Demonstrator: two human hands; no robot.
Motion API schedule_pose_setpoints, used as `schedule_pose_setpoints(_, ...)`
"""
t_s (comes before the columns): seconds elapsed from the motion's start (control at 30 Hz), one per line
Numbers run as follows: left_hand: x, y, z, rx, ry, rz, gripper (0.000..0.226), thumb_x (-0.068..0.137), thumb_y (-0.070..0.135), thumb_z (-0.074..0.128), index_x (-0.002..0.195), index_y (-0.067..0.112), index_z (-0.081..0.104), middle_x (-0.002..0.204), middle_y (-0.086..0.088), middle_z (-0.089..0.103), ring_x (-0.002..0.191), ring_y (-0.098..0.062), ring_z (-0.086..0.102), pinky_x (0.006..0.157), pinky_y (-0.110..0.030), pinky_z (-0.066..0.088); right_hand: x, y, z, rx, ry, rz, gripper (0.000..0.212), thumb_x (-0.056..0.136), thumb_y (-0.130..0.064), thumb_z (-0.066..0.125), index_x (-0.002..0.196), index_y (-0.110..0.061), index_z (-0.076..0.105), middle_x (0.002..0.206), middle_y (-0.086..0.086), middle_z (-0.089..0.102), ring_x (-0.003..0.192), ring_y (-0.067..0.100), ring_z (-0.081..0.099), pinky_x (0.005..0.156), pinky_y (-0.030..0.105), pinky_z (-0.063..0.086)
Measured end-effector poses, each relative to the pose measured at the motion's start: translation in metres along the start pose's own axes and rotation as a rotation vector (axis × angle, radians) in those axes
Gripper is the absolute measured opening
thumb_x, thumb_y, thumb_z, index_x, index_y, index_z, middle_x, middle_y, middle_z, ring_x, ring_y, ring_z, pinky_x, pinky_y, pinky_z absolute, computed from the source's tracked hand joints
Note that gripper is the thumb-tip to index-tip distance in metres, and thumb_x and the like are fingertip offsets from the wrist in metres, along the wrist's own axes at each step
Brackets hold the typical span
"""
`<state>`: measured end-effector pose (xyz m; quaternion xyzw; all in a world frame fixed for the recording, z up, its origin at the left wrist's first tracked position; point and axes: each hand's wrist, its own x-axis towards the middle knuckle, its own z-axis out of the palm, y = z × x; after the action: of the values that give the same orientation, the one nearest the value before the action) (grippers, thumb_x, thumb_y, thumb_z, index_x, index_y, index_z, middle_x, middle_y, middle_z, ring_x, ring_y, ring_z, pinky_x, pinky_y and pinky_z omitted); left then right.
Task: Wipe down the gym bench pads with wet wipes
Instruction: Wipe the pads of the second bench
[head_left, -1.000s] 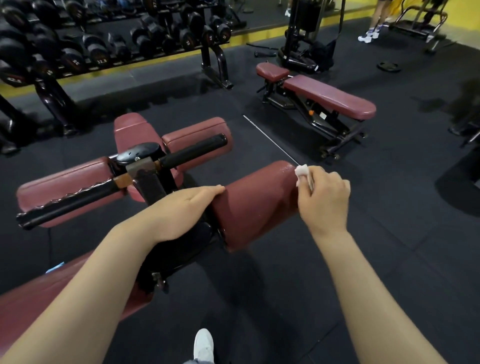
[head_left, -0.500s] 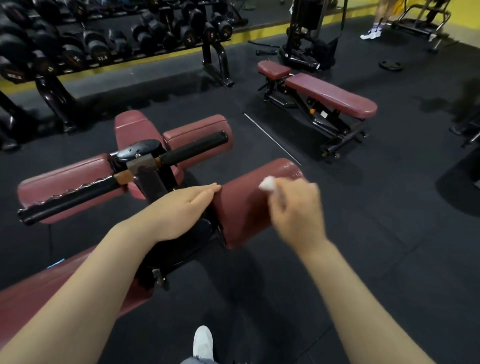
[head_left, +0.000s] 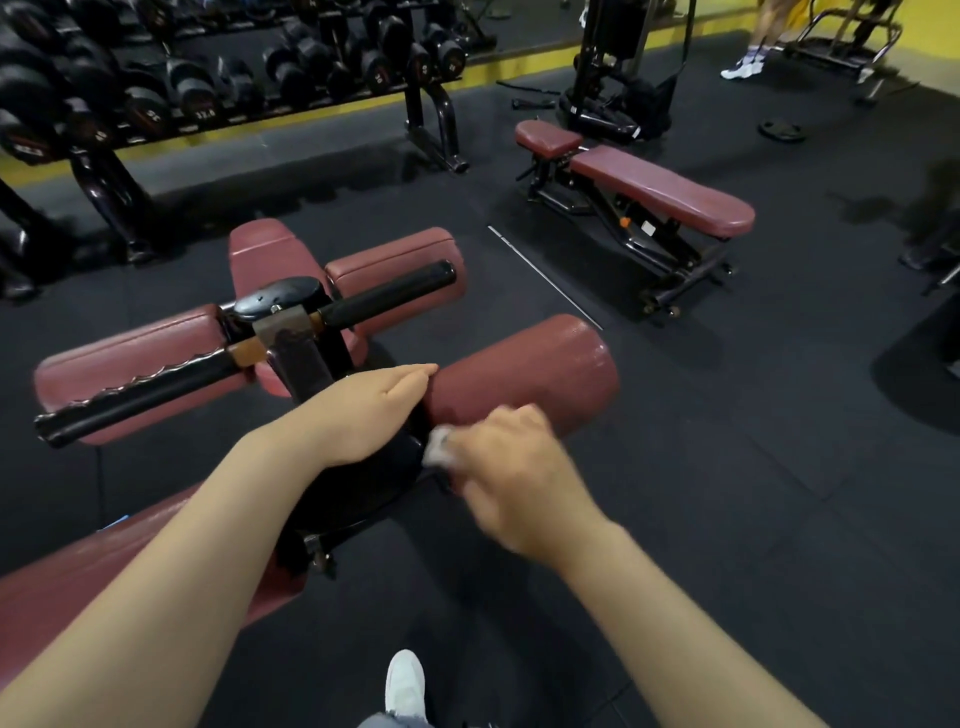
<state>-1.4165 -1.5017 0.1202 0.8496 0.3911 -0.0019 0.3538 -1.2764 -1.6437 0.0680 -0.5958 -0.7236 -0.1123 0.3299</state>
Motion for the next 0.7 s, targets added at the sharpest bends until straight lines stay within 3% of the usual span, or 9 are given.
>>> schedule_pose_setpoints(0.03, 0.003, 0.001, -0.002, -0.012, -0.016, -0.029, 0.045, 0.106, 0.037, 0.028, 0.147, 0.027, 0.045, 0.155, 0.012, 0.039, 0.143, -0.006, 0.032, 0.119, -0.024, 0.018, -0.002, -0.006, 0.003, 0.011, -0.037, -0.050, 0.030, 0.074, -0.005, 0.063, 0.102, -0.019, 0.065, 0.086, -0.005, 0.063, 0.070, 0.026, 0.052, 0.067, 0.037, 0.032)
schedule_pose_setpoints(0.1, 0.003, 0.000, -0.006, -0.015, -0.022, -0.046, 0.047, 0.106, 0.042, 0.028, 0.147, 0.030, 0.046, 0.154, 0.014, 0.039, 0.143, -0.005, 0.032, 0.120, -0.025, 0.018, 0.000, 0.008, -0.002, -0.007, 0.027, 0.037, 0.038, 0.072, -0.003, 0.070, 0.103, -0.023, 0.062, 0.083, -0.004, 0.066, 0.069, 0.025, 0.053, 0.066, 0.038, 0.034)
schedule_pose_setpoints(0.17, -0.002, -0.004, -0.006, -0.015, 0.018, 0.004, 0.047, 0.105, 0.044, 0.029, 0.147, 0.032, 0.045, 0.153, 0.019, 0.038, 0.140, 0.002, 0.031, 0.114, -0.014, 0.016, 0.003, 0.035, -0.016, -0.131, 0.128, 0.258, 0.034, 0.073, -0.002, 0.074, 0.099, -0.021, 0.065, 0.081, 0.000, 0.067, 0.067, 0.030, 0.055, 0.065, 0.040, 0.038)
schedule_pose_setpoints(0.27, -0.012, -0.003, 0.002, -0.007, 0.029, 0.078, 0.046, 0.105, 0.041, 0.031, 0.149, 0.031, 0.042, 0.152, 0.024, 0.035, 0.132, 0.014, 0.026, 0.097, 0.006, 0.010, 0.009, 0.069, -0.034, -0.277, 0.190, 0.602, 0.006, 0.083, -0.009, 0.068, 0.087, -0.008, 0.064, 0.068, 0.009, 0.058, 0.069, 0.035, 0.054, 0.071, 0.043, 0.039)
schedule_pose_setpoints(0.43, -0.008, 0.000, 0.001, -0.013, 0.016, 0.060, 0.045, 0.106, 0.036, 0.031, 0.149, 0.028, 0.043, 0.154, 0.018, 0.037, 0.140, 0.004, 0.029, 0.108, -0.009, 0.014, 0.021, 0.079, -0.026, -0.339, 0.244, 0.813, 0.013, 0.091, -0.018, 0.057, 0.084, -0.006, 0.058, 0.071, 0.010, 0.061, 0.074, 0.033, 0.053, 0.077, 0.042, 0.035)
schedule_pose_setpoints(0.53, -0.009, -0.003, 0.001, -0.018, 0.013, 0.065, 0.045, 0.106, 0.036, 0.031, 0.149, 0.029, 0.042, 0.154, 0.019, 0.037, 0.140, 0.004, 0.029, 0.109, -0.010, 0.014, 0.021, 0.090, -0.031, -0.367, 0.250, 0.947, 0.018, 0.094, -0.020, 0.054, 0.088, -0.005, 0.060, 0.078, 0.016, 0.065, 0.082, 0.037, 0.055, 0.081, 0.043, 0.034)
schedule_pose_setpoints(0.7, -0.006, -0.008, 0.002, -0.005, 0.009, 0.097, 0.045, 0.106, 0.036, 0.031, 0.149, 0.031, 0.041, 0.155, 0.020, 0.035, 0.141, 0.003, 0.029, 0.108, -0.011, 0.015, 0.008, 0.087, -0.035, -0.074, 0.281, 0.926, 0.011, 0.092, -0.020, 0.053, 0.083, -0.014, 0.058, 0.075, 0.000, 0.065, 0.077, 0.025, 0.056, 0.078, 0.038, 0.042)
